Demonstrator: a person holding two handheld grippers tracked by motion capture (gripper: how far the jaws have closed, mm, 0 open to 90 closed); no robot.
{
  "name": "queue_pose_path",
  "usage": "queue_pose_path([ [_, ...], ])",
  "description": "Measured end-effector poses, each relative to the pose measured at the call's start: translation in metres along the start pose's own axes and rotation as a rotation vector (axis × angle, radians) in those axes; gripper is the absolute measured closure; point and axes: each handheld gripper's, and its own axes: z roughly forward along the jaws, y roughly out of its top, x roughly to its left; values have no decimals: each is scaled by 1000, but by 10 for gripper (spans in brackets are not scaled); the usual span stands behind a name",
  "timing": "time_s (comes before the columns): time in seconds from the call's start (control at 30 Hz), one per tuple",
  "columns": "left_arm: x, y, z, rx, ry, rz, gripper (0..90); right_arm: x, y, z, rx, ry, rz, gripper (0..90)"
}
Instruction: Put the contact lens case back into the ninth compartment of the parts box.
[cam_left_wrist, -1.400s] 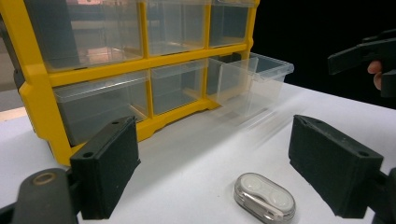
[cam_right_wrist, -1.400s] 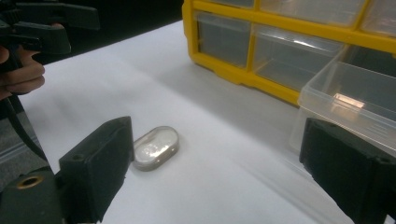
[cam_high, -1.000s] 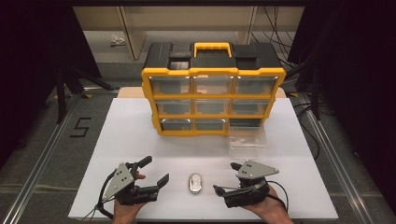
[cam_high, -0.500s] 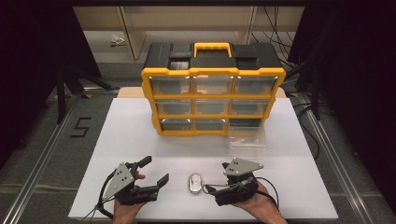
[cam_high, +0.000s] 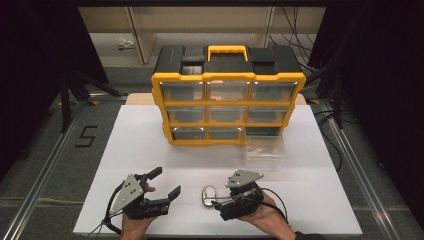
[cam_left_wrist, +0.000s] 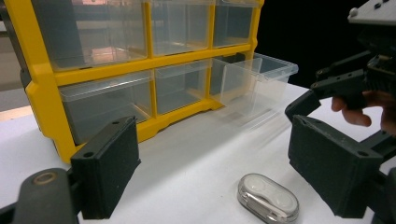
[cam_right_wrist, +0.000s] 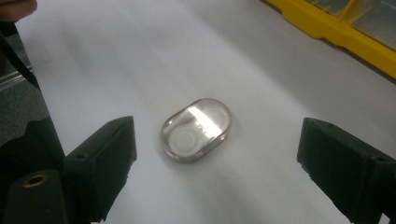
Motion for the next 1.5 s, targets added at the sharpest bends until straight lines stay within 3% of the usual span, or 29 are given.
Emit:
queue_pose_path([
  [0.53,2,0,0,1,25,-7,163,7,6,25,65,15,-28,128],
  [1.5,4,1,-4,-22,59,-19,179,5,10,63,172,48,-5,201],
])
